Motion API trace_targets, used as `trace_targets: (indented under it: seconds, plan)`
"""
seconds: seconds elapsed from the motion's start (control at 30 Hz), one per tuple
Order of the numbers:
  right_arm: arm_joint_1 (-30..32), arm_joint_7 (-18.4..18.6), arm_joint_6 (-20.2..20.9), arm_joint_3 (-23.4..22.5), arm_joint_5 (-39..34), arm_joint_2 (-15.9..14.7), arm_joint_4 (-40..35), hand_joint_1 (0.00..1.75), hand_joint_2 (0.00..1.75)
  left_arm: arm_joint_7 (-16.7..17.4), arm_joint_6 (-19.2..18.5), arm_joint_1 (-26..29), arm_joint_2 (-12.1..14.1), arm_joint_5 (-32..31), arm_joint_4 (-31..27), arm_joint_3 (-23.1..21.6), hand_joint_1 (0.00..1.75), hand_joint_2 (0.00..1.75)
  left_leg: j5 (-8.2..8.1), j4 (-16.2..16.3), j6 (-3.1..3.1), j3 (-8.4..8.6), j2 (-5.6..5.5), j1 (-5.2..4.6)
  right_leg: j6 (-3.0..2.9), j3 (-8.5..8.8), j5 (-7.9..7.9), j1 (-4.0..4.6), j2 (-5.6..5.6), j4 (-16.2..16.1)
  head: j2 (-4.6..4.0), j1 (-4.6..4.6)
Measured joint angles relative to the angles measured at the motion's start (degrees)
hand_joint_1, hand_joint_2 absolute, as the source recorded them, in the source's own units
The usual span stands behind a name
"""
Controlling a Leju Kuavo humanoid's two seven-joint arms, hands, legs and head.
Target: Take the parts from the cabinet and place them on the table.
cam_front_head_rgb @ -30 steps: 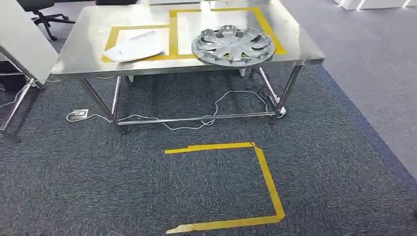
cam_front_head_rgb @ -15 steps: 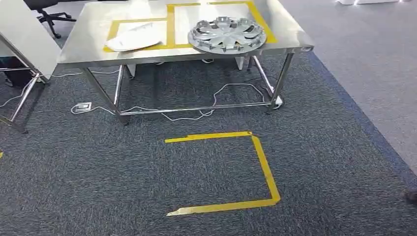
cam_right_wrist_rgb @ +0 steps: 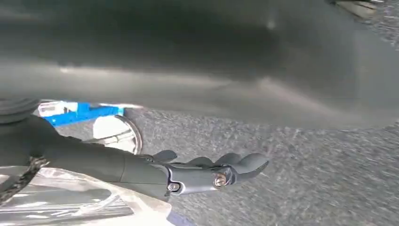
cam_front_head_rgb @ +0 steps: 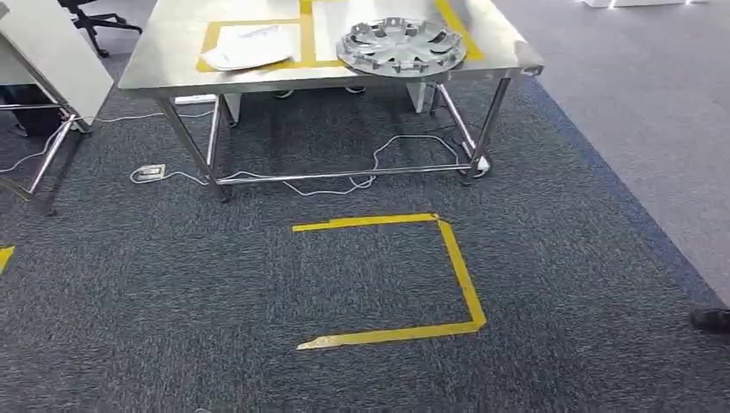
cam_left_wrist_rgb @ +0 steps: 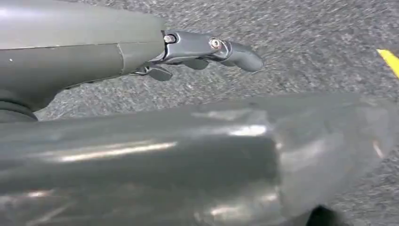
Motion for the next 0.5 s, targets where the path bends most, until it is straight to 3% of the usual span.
trace_targets:
  seconds: [0.03, 0.1, 0.13, 0.17, 0.2, 0.23, 0.27, 0.3, 0.33, 0.37, 0.4, 0.43, 0.47, 0.5]
  plan:
    - [-0.16, -0.02, -0.02, -0.11, 0.04, 0.00, 0.00, 0.00, 0.00, -0.09, 0.00, 0.05, 0.00, 0.04, 0.02, -0.02, 0.00, 0.00, 0.78, 0.24, -0.29, -0.40, 0.04, -0.08, -0.56, 0.47, -1.68, 0.01, 0.01, -2.70, 0.00, -0.22]
    - [-0.14, -0.04, -0.02, -0.13, 0.17, 0.00, 0.00, 0.00, 0.00, -0.20, 0.00, -0.09, 0.06, 0.17, 0.02, -0.02, 0.00, 0.00, 1.99, 0.10, -0.84, -1.08, 0.05, 0.06, -1.26, -0.66, -1.54, 0.25, 0.00, -2.29, 0.00, -0.13]
    - [0.16, -0.02, 0.00, -0.13, 0.17, 0.02, 0.04, 0.00, 0.00, -0.24, 0.00, 0.03, 0.15, 0.22, 0.04, -0.07, 0.00, 0.00, 2.13, 0.25, -1.19, -1.54, 0.01, 0.17, -2.11, -1.36, -0.99, -0.14, -0.25, -2.51, 0.00, -0.05]
    - [0.14, -0.04, 0.00, -0.13, 0.20, 0.00, 0.04, 0.00, 0.00, -0.31, 0.00, 0.16, 0.09, 0.46, 0.07, -0.07, 0.00, 0.00, -0.30, 1.17, -1.70, -1.91, -0.25, 0.35, -2.58, -1.97, -0.45, -0.11, -0.50, -2.40, 0.00, -0.24]
    - [0.26, -0.02, -0.02, -0.13, 0.17, 0.00, 0.04, 0.00, 0.00, -0.31, 0.00, 0.46, 0.07, 0.31, 0.11, -0.04, 0.00, 0.00, -4.05, 3.50, -2.06, -2.39, -0.32, 0.43, -2.93, -2.55, 0.11, -0.10, -0.49, -2.38, 0.00, -0.18]
    - [0.33, -0.02, -0.02, -0.11, 0.17, 0.02, 0.04, 0.00, 0.00, -0.15, 0.00, 0.59, 0.04, -0.11, 0.13, -0.04, 0.00, 0.00, -7.93, 7.36, -2.42, -2.98, -0.37, 0.55, -2.99, -3.22, 0.74, -0.09, -0.51, -2.36, 0.00, -0.29]
    - [0.37, -0.02, -0.02, -0.04, 0.17, 0.02, 0.04, 0.00, 0.00, -0.06, 0.00, 0.61, 0.04, -0.28, 0.13, -0.07, 0.00, 0.00, -10.53, 11.58, -2.65, -3.58, -0.38, 0.66, -3.04, -3.91, 1.35, -0.07, -0.56, -2.29, 0.00, -0.24]
    - [0.35, -0.04, -0.02, -0.04, 0.15, 0.02, 0.04, 0.00, 0.00, 0.02, 0.00, 0.61, 0.00, -0.26, 0.13, -0.04, 0.00, 0.00, -11.50, 15.63, -2.78, -4.10, -0.39, 0.78, -3.03, -4.75, 1.96, -0.03, -0.61, -2.18, 0.00, -0.24]
    - [0.36, -0.04, 0.00, -0.07, 0.13, 0.02, 0.09, 0.00, 0.00, 0.11, 0.00, 0.63, -0.02, -0.24, 0.15, 0.00, 0.00, 0.00, -10.61, 17.74, -2.81, -3.96, -0.39, 0.87, -2.96, -5.51, 2.44, 0.01, -0.61, -1.98, 0.00, -0.26]
    - [0.36, -0.07, -0.02, -0.06, 0.11, 0.02, 0.09, 0.00, 0.00, 0.33, 0.00, 0.66, -0.11, -0.54, 0.20, 0.09, 0.00, 0.00, -8.36, 17.38, -2.75, -2.60, -0.39, 0.92, -2.83, -6.40, 2.87, 0.03, -0.61, -1.70, 0.00, -0.22]
    - [0.35, -0.07, -0.02, -0.07, 0.04, 0.02, 0.09, 0.00, 0.00, 0.57, 0.00, 0.69, -0.13, -1.01, 0.22, 0.13, 0.00, 0.00, -6.28, 14.64, -2.58, -0.36, -0.39, 0.91, -2.73, -7.00, 3.14, 0.08, -0.60, -1.35, 0.00, -0.29]
    - [0.32, -0.09, -0.02, -0.06, -0.04, 0.02, 0.09, 0.00, 0.00, 0.79, 0.00, 0.72, -0.13, -1.35, 0.22, 0.15, 0.00, 0.00, -4.84, 9.23, -2.21, 3.47, -0.40, 0.89, -2.54, -7.56, 3.32, 0.13, -0.61, -1.07, 0.00, -0.24]
    - [0.27, -0.13, -0.02, -0.07, -0.07, 0.02, 0.09, 0.00, 0.00, 0.83, 0.00, 0.77, -0.13, -1.53, 0.22, 0.35, 0.00, 0.00, -4.81, 4.03, -1.81, 6.95, -0.46, 0.83, -2.46, -7.44, 3.48, 0.13, -0.62, -0.81, 0.00, -0.26]
    - [0.29, -0.18, 0.00, -0.07, -0.09, 0.02, 0.09, 0.00, 0.00, 1.03, 0.00, 0.83, -0.15, -2.01, 0.22, 0.85, 0.00, 0.00, -6.22, -0.35, -1.25, 9.60, -0.48, 0.57, -2.24, -8.33, 3.65, 0.44, -0.75, -0.47, 0.00, -0.24]
